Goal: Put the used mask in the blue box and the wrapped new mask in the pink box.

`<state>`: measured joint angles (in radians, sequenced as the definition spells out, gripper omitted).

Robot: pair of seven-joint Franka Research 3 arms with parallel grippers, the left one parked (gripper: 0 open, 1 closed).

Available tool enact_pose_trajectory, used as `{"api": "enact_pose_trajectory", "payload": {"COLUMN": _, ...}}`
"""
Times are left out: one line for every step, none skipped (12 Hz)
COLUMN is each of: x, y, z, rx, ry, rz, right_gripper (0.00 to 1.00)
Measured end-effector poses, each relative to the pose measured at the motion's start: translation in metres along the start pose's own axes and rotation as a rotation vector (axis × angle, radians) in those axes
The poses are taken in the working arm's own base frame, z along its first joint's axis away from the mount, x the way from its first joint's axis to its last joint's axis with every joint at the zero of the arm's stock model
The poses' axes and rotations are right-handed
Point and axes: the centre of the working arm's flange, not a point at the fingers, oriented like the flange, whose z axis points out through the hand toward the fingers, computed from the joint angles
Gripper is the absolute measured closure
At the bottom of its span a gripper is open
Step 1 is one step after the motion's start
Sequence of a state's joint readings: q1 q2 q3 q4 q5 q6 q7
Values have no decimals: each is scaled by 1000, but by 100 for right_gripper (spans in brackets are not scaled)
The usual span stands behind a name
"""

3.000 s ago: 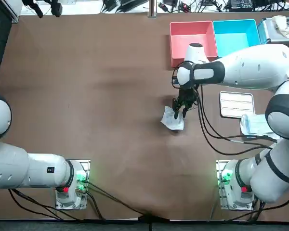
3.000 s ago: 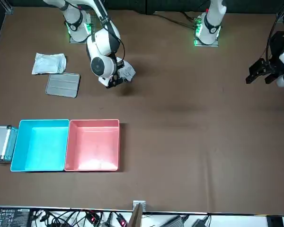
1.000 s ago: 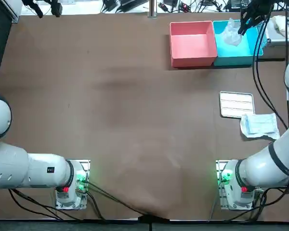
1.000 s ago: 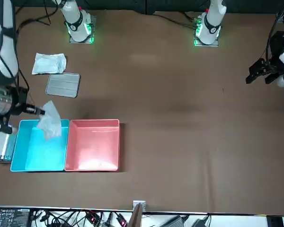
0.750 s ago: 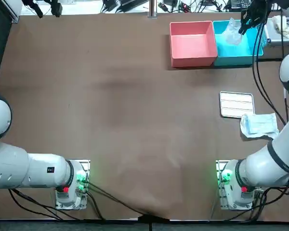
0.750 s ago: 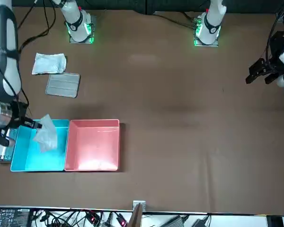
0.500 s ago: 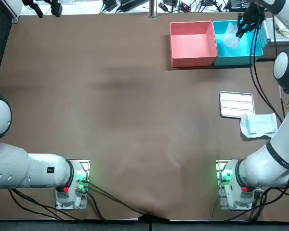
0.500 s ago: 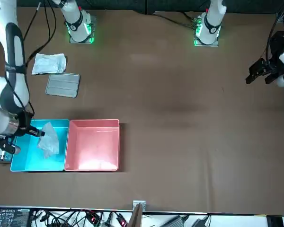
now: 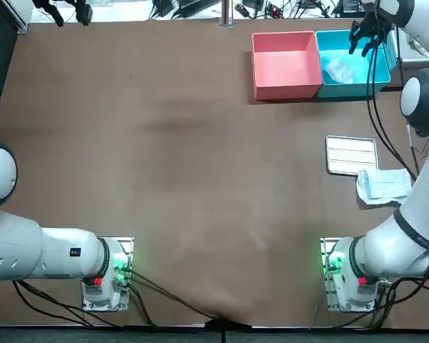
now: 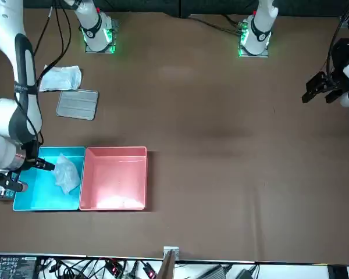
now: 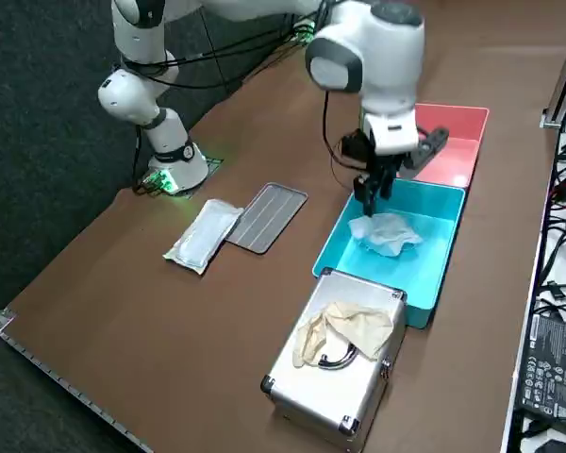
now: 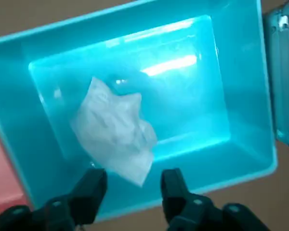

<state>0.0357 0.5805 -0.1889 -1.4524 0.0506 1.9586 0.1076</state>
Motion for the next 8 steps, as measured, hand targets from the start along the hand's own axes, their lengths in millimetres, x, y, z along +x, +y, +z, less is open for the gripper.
{"api": "enact_pose_trajectory", "payload": {"x": -5, "y": -7, "z": -14, "rx": -18, "ry": -17, "rz": -20, "right_gripper": 26}}
{"api": "enact_pose_trajectory", "payload": {"x": -14, "y": -15, "z": -31, "rx": -29, "ry": -42, "rz": -37, "right_gripper": 15}}
{"api": "enact_pose_trajectory", "payload": {"x": -26, "y": -23, "z": -47, "rx": -37, "ry": -74, "rz": -40, "right_gripper": 3}}
{"api": "enact_pose_trajectory", "payload": {"x": -39, "y": -29, "z": -61, "rx": -47, "ry": -118, "rz": -37, "right_gripper": 0}}
{"api": "enact_pose_trajectory", "payload": {"x": -53, "y": -34, "z": -70, "rx": -62, "ry": -169, "rz": -40, "right_gripper": 0}}
{"api": "enact_pose_trajectory", "payload": {"x": -68, "y": -41, "z": -72, "rx": -84, "ry": -220, "rz": -56, "right_gripper": 0}}
{"api": "enact_pose_trajectory", "payload": {"x": -83, "y": -49, "z": -68, "rx": -121, "ry": -261, "rz": -78, "right_gripper": 0}}
{"api": "enact_pose_trajectory", "payload": {"x": -98, "y": -58, "z": -58, "rx": -171, "ry": -292, "rz": -99, "right_gripper": 0}}
